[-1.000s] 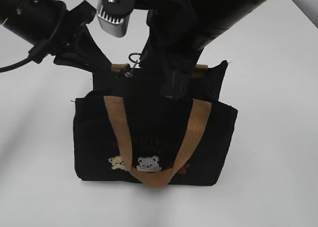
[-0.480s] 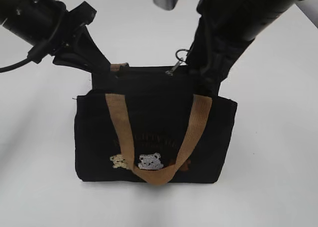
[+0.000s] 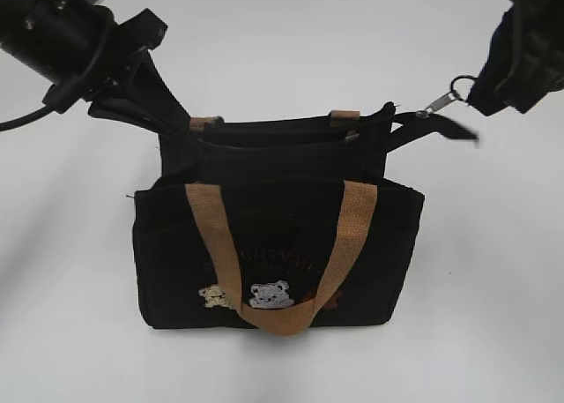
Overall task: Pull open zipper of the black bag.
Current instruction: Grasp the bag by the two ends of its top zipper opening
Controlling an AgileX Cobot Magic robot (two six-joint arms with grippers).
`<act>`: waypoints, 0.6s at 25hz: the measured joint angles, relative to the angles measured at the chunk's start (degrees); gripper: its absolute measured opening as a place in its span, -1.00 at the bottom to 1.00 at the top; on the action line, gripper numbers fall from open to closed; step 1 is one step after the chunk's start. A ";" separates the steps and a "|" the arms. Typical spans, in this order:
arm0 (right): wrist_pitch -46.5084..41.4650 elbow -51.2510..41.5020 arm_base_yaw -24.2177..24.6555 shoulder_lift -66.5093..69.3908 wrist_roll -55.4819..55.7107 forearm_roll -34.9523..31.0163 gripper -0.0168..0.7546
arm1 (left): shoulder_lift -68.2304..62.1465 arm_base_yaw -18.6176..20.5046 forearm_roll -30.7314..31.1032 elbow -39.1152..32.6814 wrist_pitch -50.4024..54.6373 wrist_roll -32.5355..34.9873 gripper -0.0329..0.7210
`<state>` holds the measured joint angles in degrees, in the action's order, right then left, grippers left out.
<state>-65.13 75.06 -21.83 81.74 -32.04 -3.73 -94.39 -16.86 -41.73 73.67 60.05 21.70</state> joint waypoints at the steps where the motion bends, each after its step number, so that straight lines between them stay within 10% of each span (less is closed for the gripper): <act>1: -0.34 0.00 0.54 -0.05 0.11 0.00 -0.96 | 0.00 0.00 0.00 0.00 0.00 0.00 -0.92; 7: -0.62 0.00 1.15 -0.17 0.76 -4.60 -0.90 | 0.00 0.00 -0.20 0.00 0.39 0.00 -0.90; 15: -1.19 0.00 1.15 -2.16 12.84 -5.72 0.58 | 6.27 0.00 3.77 0.00 0.64 0.00 0.18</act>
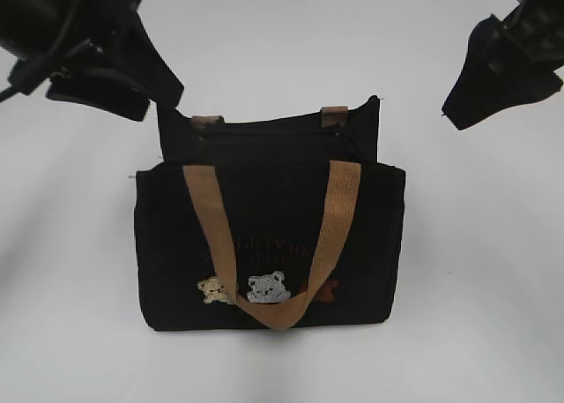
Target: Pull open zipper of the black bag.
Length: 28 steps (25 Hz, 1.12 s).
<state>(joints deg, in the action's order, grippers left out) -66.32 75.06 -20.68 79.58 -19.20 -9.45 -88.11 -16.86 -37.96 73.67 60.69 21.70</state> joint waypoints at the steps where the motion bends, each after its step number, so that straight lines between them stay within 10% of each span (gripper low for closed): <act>1: -0.54 0.00 0.13 -0.81 1.44 0.42 0.60 | 1.49 0.00 1.94 0.00 0.00 0.00 0.26; 11: -3.15 -3.41 0.31 -13.88 8.08 3.34 0.55 | 25.83 0.07 27.26 -11.20 5.14 -13.81 0.34; 28: -3.76 -39.37 0.31 -64.00 9.82 3.46 0.55 | 83.25 0.07 31.90 -35.24 9.33 -17.11 0.34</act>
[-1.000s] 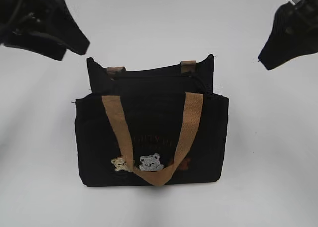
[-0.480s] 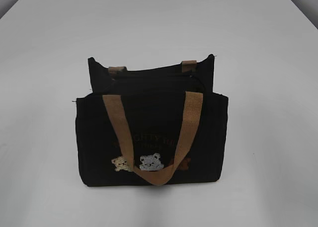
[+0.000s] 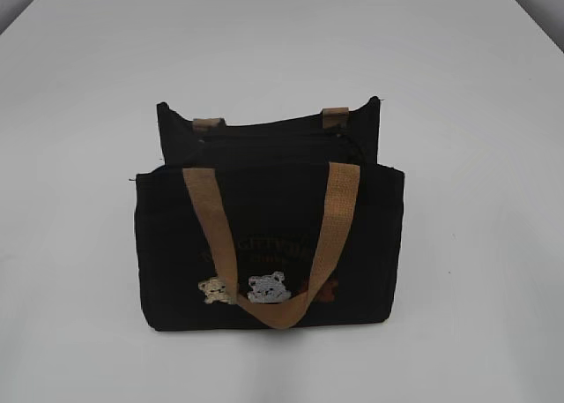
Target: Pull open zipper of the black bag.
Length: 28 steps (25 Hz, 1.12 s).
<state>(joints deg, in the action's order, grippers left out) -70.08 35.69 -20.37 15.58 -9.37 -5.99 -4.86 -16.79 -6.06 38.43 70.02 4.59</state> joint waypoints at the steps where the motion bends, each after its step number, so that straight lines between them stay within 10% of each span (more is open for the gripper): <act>1: 0.33 -0.60 0.00 -2.36 0.00 0.00 0.55 | 1.79 0.00 0.24 -0.76 0.01 -0.02 0.34; 28: 6.93 -7.75 0.00 -10.13 0.03 0.06 0.55 | 5.44 0.00 -1.33 -8.16 -9.15 -0.06 0.24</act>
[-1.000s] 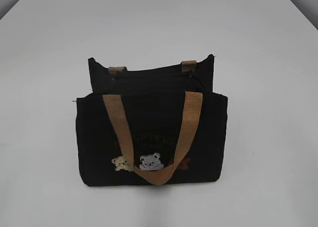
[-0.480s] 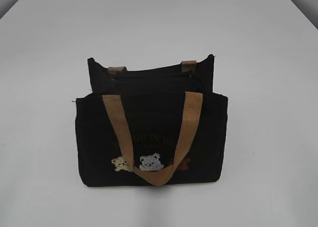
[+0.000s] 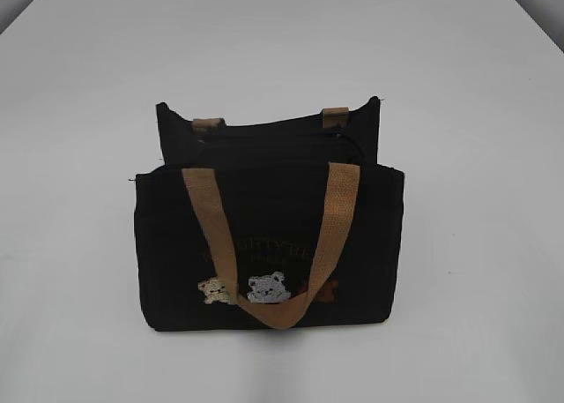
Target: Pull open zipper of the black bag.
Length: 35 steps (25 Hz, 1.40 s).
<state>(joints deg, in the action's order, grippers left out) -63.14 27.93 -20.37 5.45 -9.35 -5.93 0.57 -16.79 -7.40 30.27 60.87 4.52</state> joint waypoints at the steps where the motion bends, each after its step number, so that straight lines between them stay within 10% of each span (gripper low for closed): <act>1: 0.00 0.00 0.00 0.00 0.00 0.00 0.55 | 0.00 0.00 0.00 0.00 0.00 0.00 0.22; 7: 0.12 0.00 2.23 0.00 0.00 -0.10 0.55 | 0.00 1.96 -0.04 0.00 -0.06 0.00 0.12; 16: 0.16 -0.05 17.44 -0.17 0.00 -0.16 0.55 | 0.00 15.79 -0.04 0.00 -0.10 0.00 -0.09; 35: 0.19 -0.12 18.64 -5.84 0.00 -0.16 0.55 | 0.00 15.08 -0.06 0.00 -0.12 0.00 -0.25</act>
<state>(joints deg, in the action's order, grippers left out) -62.96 27.81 -1.73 -0.38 -9.35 -6.09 0.57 -1.71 -7.45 30.27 60.75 4.52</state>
